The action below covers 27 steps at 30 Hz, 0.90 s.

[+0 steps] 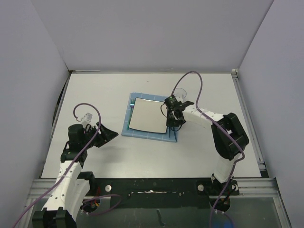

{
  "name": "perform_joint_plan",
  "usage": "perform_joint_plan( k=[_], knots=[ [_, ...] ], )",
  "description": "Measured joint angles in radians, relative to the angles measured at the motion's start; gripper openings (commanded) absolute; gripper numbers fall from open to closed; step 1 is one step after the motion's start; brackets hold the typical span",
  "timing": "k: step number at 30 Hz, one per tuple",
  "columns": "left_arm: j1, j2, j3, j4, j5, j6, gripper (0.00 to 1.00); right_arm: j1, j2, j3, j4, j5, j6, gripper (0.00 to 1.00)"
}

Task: Set the dinner table for one person
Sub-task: Adjust the knife on the napkin.

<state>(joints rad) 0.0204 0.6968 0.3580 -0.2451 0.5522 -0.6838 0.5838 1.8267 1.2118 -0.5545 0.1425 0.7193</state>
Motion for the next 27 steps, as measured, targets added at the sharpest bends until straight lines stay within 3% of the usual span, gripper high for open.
perform_joint_plan(
  k=[11,20,27],
  knots=[
    [0.0,-0.037,0.0,-0.018,0.0,-0.004,0.59,0.006,-0.238,0.007,-0.076,0.065,-0.011,0.13],
    [0.0,-0.048,0.0,-0.021,0.002,-0.008,0.59,0.006,-0.176,-0.002,-0.077,0.072,-0.011,0.0],
    [0.0,-0.038,0.0,-0.021,0.002,-0.008,0.59,0.007,-0.131,-0.001,-0.084,0.079,-0.011,0.0]
  ],
)
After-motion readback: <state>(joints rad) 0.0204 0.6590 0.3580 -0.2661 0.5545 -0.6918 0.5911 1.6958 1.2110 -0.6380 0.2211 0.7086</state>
